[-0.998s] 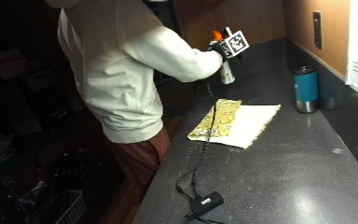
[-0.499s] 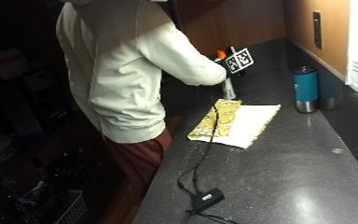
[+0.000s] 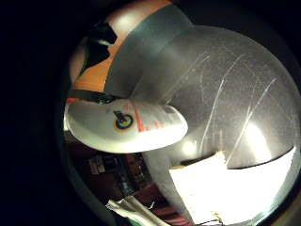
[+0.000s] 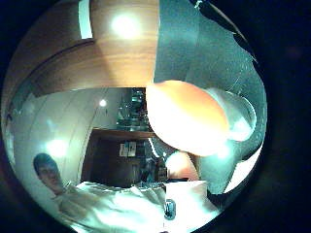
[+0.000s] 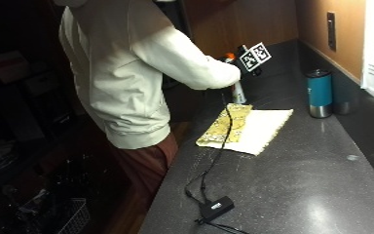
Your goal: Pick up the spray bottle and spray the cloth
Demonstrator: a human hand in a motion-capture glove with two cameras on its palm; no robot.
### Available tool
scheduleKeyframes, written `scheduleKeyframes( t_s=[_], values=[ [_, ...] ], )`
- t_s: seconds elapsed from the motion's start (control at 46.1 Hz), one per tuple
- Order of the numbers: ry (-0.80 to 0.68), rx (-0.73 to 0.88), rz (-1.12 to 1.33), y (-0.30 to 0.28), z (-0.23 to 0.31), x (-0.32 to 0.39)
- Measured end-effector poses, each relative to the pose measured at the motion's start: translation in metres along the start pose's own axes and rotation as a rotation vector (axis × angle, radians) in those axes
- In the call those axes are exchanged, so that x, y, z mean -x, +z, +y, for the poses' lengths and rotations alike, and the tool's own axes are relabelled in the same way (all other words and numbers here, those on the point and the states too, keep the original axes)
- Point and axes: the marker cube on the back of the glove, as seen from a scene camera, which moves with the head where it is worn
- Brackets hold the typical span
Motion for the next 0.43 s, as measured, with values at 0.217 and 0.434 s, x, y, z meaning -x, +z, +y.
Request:
scheduleKeyframes(
  t_s=[0.217, 0.434],
  values=[
    [0.007, -0.134, 0.005, -0.006, 0.0, 0.007],
    [-0.003, -0.136, 0.029, -0.017, 0.021, 0.012]
  ],
)
